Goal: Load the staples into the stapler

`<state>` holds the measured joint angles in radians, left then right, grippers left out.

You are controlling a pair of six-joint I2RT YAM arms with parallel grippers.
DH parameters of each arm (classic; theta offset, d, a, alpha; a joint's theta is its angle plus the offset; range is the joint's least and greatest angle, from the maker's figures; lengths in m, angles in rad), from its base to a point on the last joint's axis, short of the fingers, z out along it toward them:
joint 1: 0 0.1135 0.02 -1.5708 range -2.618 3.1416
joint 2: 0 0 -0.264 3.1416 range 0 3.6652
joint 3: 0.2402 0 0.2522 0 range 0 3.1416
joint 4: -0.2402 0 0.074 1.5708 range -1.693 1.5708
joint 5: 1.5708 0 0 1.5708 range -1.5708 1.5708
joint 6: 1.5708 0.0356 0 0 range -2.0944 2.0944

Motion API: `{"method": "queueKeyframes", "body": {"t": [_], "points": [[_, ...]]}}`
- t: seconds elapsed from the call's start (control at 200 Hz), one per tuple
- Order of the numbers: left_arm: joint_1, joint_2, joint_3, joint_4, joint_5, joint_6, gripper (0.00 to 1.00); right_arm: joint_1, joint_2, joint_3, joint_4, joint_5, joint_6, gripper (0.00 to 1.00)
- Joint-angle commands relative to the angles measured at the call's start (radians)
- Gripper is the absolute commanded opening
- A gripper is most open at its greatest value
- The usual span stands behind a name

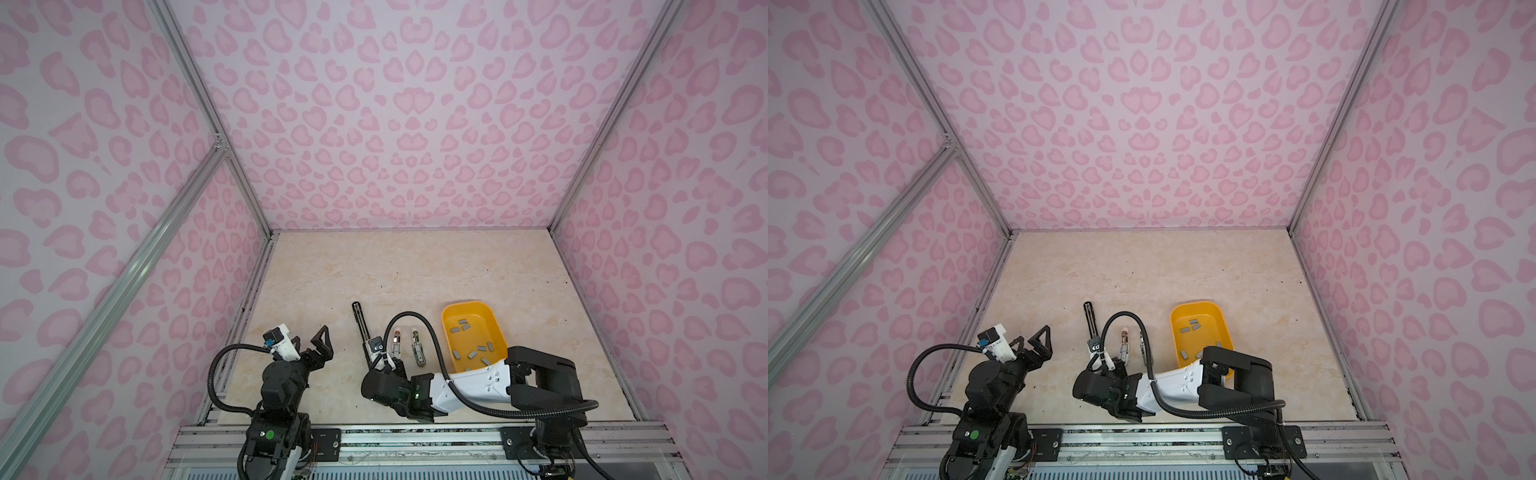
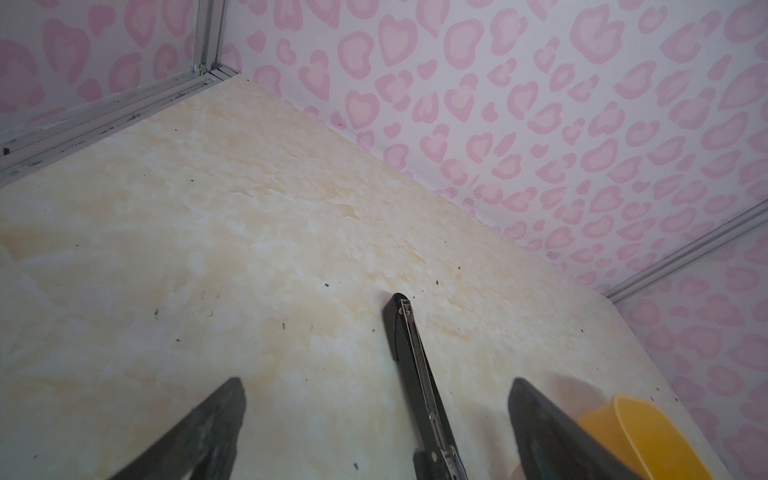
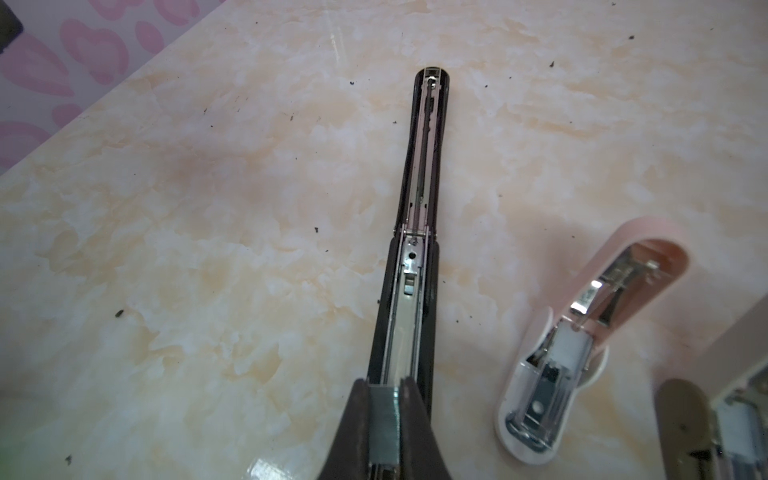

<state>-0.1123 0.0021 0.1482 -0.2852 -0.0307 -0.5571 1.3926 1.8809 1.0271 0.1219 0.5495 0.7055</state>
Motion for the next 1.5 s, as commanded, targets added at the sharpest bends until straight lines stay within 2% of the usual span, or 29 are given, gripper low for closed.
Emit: {"method": "queueKeyframes", "body": {"t": [0.0,0.41,1.495], "points": [[-0.001,-0.073,0.002,0.016,-0.004,-0.007,1.00,0.001,-0.002,-0.011,-0.008,0.025,0.017,0.01],[-0.001,-0.073,0.004,0.014,-0.003,-0.009,1.00,0.002,-0.001,-0.022,0.010,0.004,0.015,0.01],[0.000,-0.072,0.003,0.011,-0.005,-0.012,1.00,0.012,0.004,-0.015,-0.001,0.035,0.011,0.01]]}}
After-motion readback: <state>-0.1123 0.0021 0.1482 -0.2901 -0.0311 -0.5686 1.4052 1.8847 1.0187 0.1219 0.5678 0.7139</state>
